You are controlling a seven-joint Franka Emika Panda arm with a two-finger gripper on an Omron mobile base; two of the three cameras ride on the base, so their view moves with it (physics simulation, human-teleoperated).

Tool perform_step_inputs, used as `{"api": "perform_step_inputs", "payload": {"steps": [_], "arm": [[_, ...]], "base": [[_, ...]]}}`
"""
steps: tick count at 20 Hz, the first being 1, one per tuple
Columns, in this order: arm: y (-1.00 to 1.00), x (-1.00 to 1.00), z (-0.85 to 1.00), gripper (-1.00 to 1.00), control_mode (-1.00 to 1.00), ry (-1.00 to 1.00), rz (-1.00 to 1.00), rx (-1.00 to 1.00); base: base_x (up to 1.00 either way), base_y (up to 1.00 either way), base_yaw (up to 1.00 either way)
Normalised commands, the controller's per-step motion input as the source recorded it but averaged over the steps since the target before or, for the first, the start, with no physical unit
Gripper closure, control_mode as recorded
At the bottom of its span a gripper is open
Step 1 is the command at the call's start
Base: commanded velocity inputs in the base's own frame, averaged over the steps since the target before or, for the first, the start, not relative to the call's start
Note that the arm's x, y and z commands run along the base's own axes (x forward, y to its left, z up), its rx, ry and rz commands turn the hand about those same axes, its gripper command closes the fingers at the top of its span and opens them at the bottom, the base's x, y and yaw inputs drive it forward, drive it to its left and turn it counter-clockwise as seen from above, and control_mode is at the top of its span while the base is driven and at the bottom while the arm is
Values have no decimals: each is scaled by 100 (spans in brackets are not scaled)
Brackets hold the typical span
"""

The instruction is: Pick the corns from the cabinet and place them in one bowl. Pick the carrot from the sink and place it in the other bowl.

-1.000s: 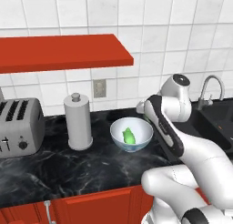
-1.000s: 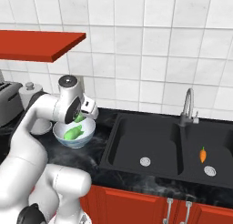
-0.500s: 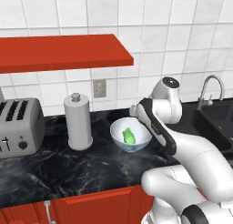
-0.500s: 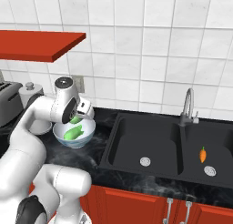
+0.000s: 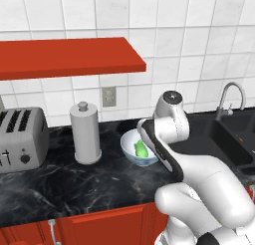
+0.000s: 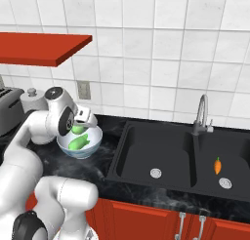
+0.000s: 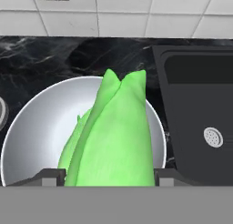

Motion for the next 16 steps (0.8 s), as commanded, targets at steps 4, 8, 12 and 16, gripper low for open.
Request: {"api": "perform_step_inputs", "payload": {"steps": [4, 8, 12, 16], "arm": [[0, 13, -1, 100, -100, 6, 2, -1], [0, 16, 0, 100, -100, 20, 0, 1], [0, 14, 0, 100, -100, 23, 0, 1], [0, 15, -2, 100, -100, 14, 0, 0]], "base": [[0, 0, 0], [0, 0, 0], [0, 0, 0], [0, 0, 0]]}}
